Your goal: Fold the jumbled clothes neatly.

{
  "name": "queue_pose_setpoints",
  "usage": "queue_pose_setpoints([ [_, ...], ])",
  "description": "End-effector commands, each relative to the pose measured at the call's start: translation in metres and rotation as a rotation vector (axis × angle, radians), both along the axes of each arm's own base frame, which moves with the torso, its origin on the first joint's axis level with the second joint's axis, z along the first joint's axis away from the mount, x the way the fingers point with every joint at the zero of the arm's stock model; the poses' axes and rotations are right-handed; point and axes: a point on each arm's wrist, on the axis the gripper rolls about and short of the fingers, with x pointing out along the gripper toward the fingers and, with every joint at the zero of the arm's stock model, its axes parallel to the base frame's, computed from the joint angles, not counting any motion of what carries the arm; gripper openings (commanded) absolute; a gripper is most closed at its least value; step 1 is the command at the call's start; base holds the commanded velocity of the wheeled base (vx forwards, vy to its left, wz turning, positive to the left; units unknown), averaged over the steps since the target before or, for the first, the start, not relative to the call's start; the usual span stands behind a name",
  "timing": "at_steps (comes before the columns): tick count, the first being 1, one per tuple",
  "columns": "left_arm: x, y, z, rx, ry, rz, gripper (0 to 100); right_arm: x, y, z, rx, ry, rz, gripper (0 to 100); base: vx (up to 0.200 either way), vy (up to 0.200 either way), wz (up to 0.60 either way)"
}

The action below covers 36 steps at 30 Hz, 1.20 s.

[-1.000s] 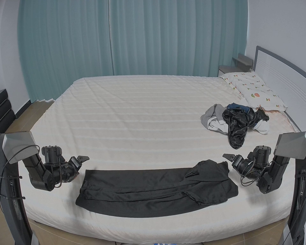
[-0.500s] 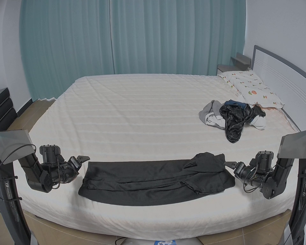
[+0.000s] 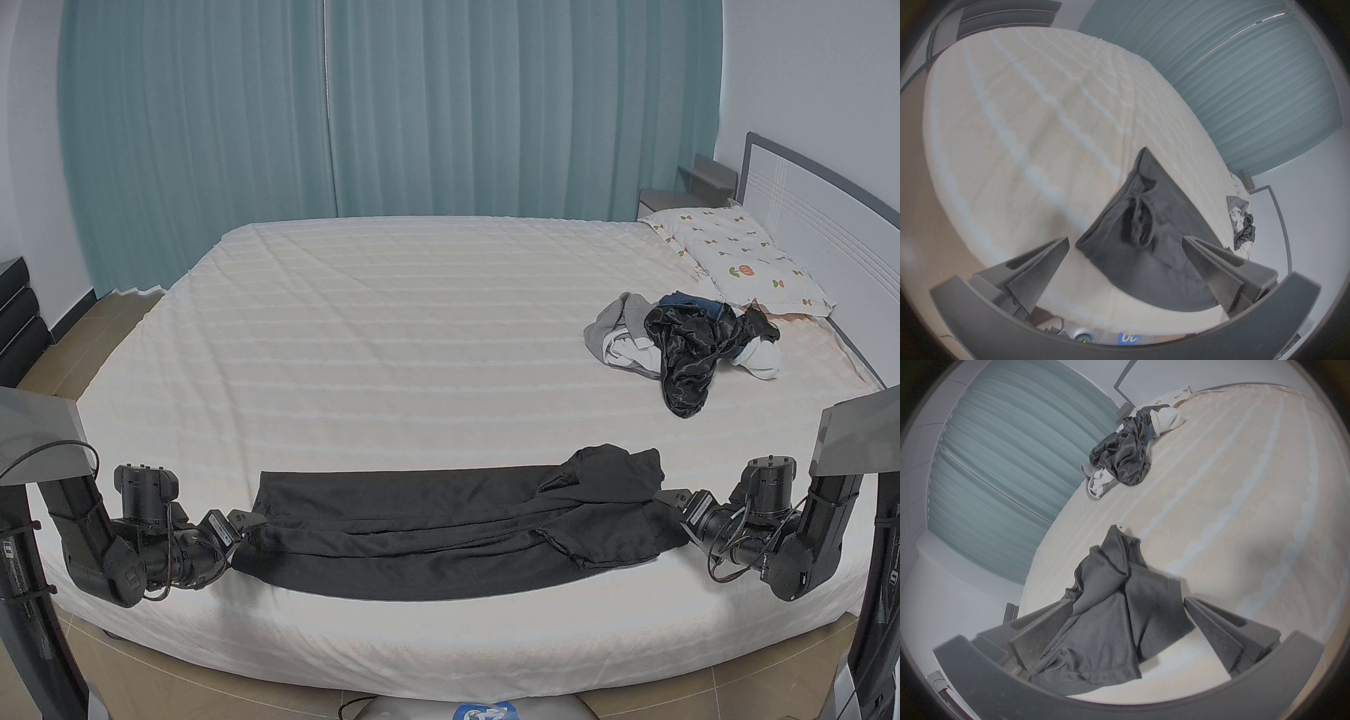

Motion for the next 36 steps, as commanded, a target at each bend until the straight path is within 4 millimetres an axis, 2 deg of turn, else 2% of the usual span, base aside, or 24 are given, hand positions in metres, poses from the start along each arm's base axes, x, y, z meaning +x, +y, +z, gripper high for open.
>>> queue_pose_setpoints([
  [1,-0.011,-0.006,-0.002,0.001,0.033,-0.014,100,-0.007,0.002,-0.001,0.024,0.027,-0.013,100,0.0,0.0,0.0],
  [7,-0.007,-0.008,-0.005,0.021,0.025,-0.004,100,-0.01,0.002,-0.002,0.037,0.042,-0.039,100,0.0,0.0,0.0],
  [15,0.005,-0.014,-0.021,0.078,0.027,0.023,100,-0.008,0.014,-0.006,0.051,0.055,-0.025,100,0.0,0.0,0.0],
  [16,0.006,-0.015,-0.023,0.081,0.021,0.025,0,-0.007,0.015,-0.006,0.05,0.051,-0.023,100,0.0,0.0,0.0],
  [26,0.006,-0.015,-0.02,0.06,-0.003,0.067,0,0.008,0.019,-0.028,-0.002,0.065,-0.089,100,0.0,0.0,0.0],
  [27,0.006,-0.015,-0.02,0.057,-0.003,0.069,0,0.008,0.02,-0.029,-0.002,0.063,-0.089,0,0.0,0.0,0.0],
  [31,0.006,-0.014,-0.021,0.056,-0.001,0.072,0,0.009,0.021,-0.028,-0.016,0.049,-0.106,0,0.0,0.0,0.0],
  [36,0.006,-0.014,-0.02,0.057,-0.003,0.074,0,0.0,0.023,-0.016,-0.033,0.037,-0.117,0,0.0,0.0,0.0],
])
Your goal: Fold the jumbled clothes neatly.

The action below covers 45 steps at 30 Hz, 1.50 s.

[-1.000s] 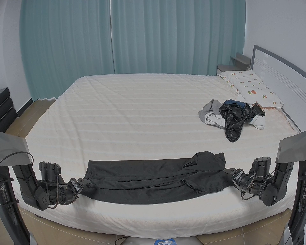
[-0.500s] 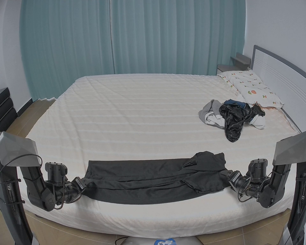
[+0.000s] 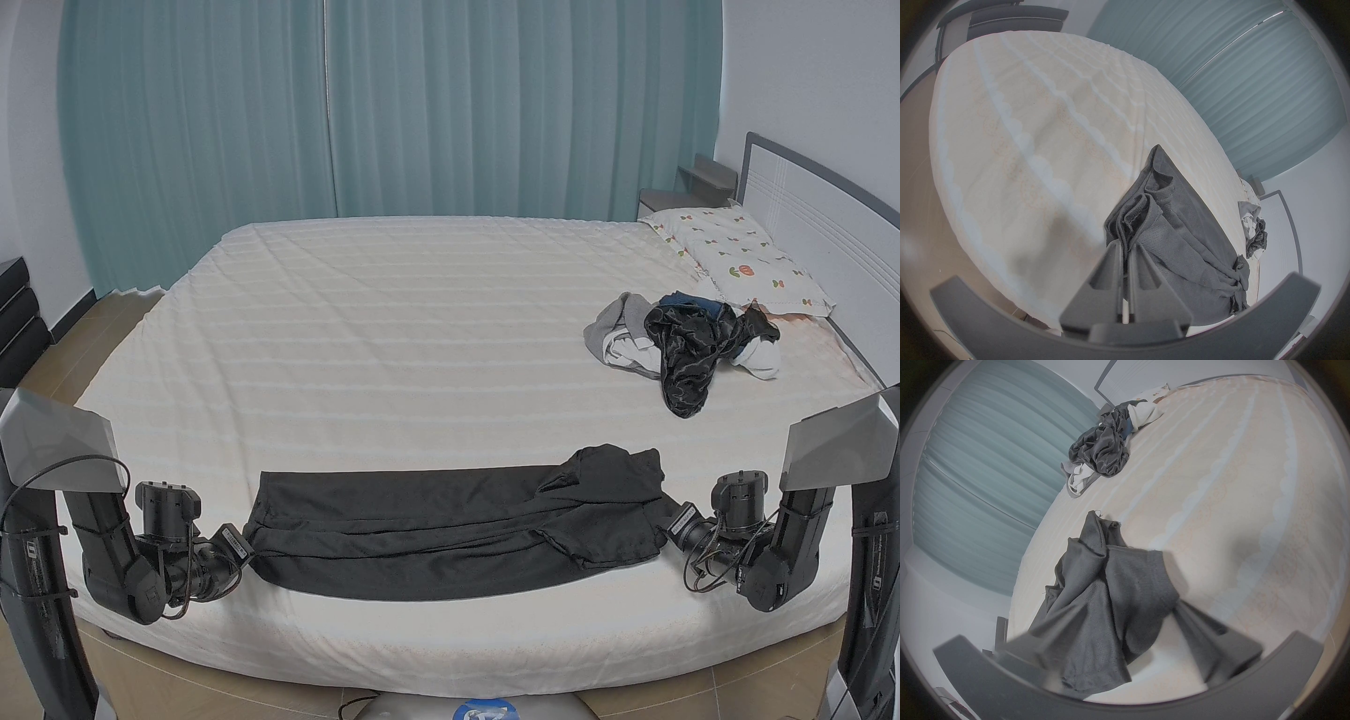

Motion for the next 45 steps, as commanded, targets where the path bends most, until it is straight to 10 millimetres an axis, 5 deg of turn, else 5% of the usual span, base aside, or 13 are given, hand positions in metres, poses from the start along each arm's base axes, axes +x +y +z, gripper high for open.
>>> queue_pose_setpoints([
  [1,0.0,0.001,0.0,0.001,0.001,0.006,0,-0.009,0.0,0.007,-0.005,0.003,0.005,0,0.0,0.0,0.0],
  [25,-0.021,0.003,0.002,0.109,0.038,-0.029,0,-0.066,-0.013,0.014,-0.064,0.143,0.039,0,0.0,0.0,0.0],
  [35,-0.037,0.001,-0.002,0.149,0.09,-0.083,0,-0.066,-0.021,0.011,-0.111,0.158,0.047,0,0.0,0.0,0.0],
  [36,-0.036,0.001,-0.002,0.149,0.088,-0.083,0,-0.066,-0.021,0.01,-0.113,0.158,0.05,100,0.0,0.0,0.0],
  [43,-0.033,0.002,0.0,0.137,0.071,-0.076,0,-0.061,-0.02,0.03,-0.097,0.032,0.048,100,0.0,0.0,0.0],
  [44,-0.033,0.002,0.0,0.137,0.071,-0.076,100,-0.061,-0.02,0.03,-0.097,0.032,0.048,100,0.0,0.0,0.0],
  [45,-0.033,0.002,0.002,0.133,0.066,-0.077,100,-0.057,-0.02,0.042,-0.089,-0.029,0.042,100,0.0,0.0,0.0],
])
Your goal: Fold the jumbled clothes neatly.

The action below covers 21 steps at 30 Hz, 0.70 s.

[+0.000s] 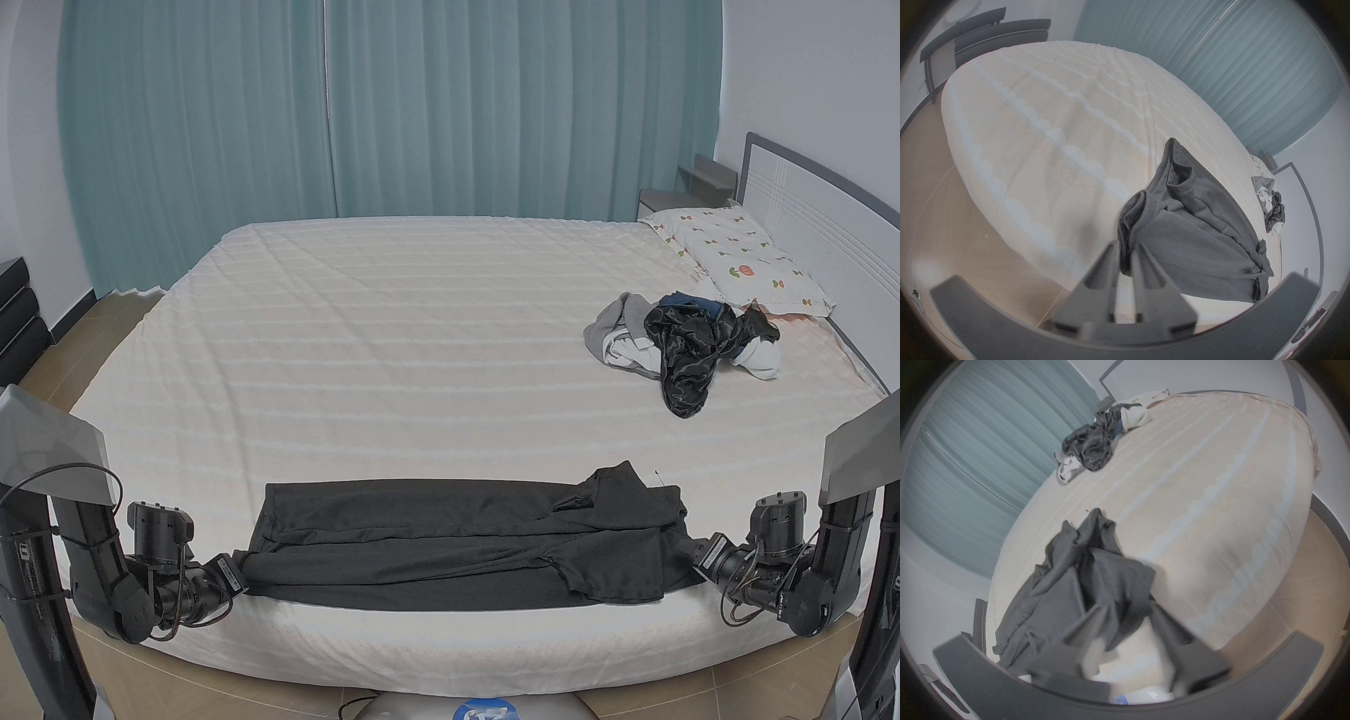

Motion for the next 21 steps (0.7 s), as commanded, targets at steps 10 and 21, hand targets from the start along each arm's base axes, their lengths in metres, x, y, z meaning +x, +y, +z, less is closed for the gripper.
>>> queue_pose_setpoints([
  [10,0.002,0.019,0.035,-0.205,-0.132,0.032,100,0.055,0.028,0.053,0.059,-0.234,0.097,100,0.0,0.0,0.0],
  [21,0.013,0.027,0.034,-0.359,-0.128,0.095,100,0.113,0.087,0.037,0.088,-0.113,0.286,100,0.0,0.0,0.0],
])
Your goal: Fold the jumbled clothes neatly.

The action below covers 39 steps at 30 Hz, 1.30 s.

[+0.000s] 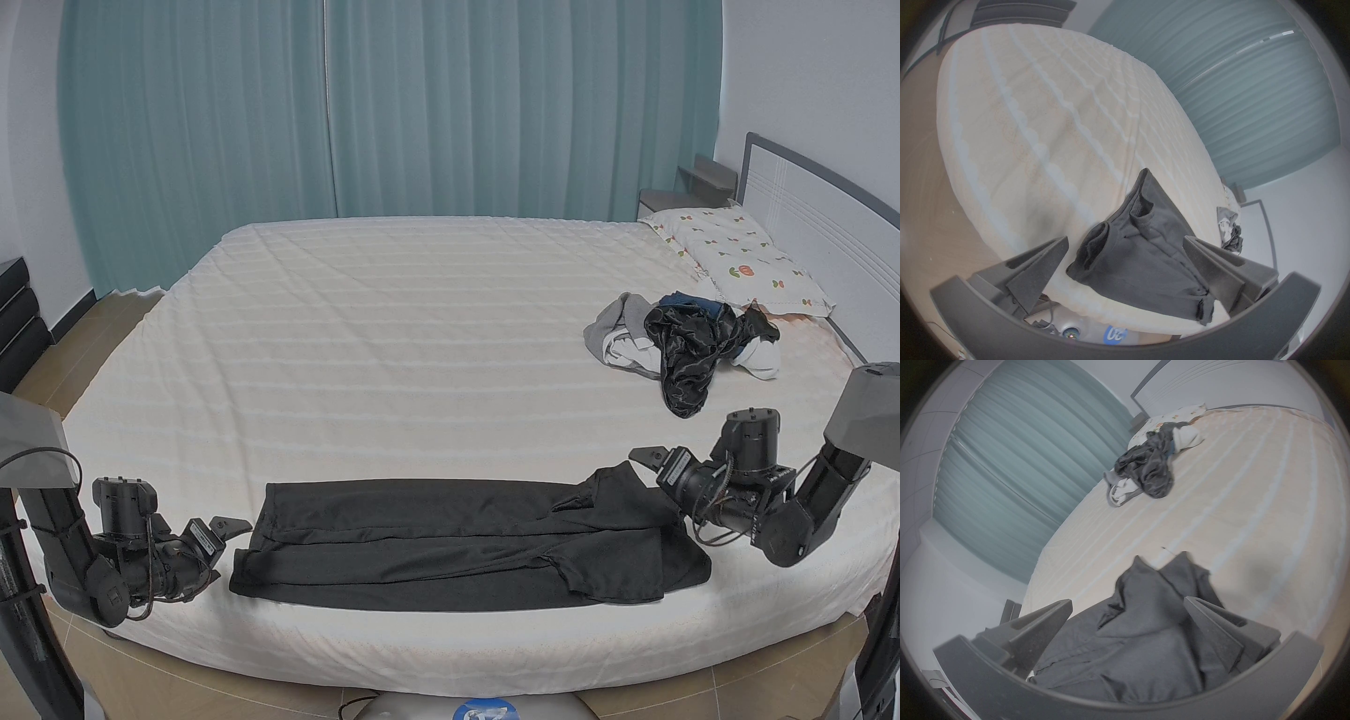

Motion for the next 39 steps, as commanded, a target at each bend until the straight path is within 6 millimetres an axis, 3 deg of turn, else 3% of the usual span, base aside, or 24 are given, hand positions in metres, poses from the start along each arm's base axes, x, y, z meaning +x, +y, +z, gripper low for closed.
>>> queue_pose_setpoints([
  [1,0.006,0.005,0.002,-0.084,-0.009,0.014,100,0.029,0.043,-0.022,-0.028,0.065,0.152,100,0.0,0.0,0.0],
  [6,0.006,0.005,-0.004,-0.085,0.011,0.012,100,0.047,0.058,-0.042,-0.107,0.118,0.227,100,0.0,0.0,0.0],
  [11,0.006,0.005,-0.004,-0.085,0.005,0.011,100,0.052,0.059,-0.054,-0.121,0.14,0.23,100,0.0,0.0,0.0],
  [27,0.007,0.004,-0.004,-0.082,0.004,0.006,100,0.057,0.057,-0.055,-0.19,0.11,0.259,100,0.0,0.0,0.0],
  [30,0.007,0.004,-0.004,-0.082,0.006,0.005,100,0.06,0.06,-0.065,-0.198,0.127,0.258,100,0.0,0.0,0.0],
  [39,0.007,0.004,-0.004,-0.082,0.004,0.005,100,0.072,0.073,-0.059,-0.176,0.099,0.277,100,0.0,0.0,0.0],
])
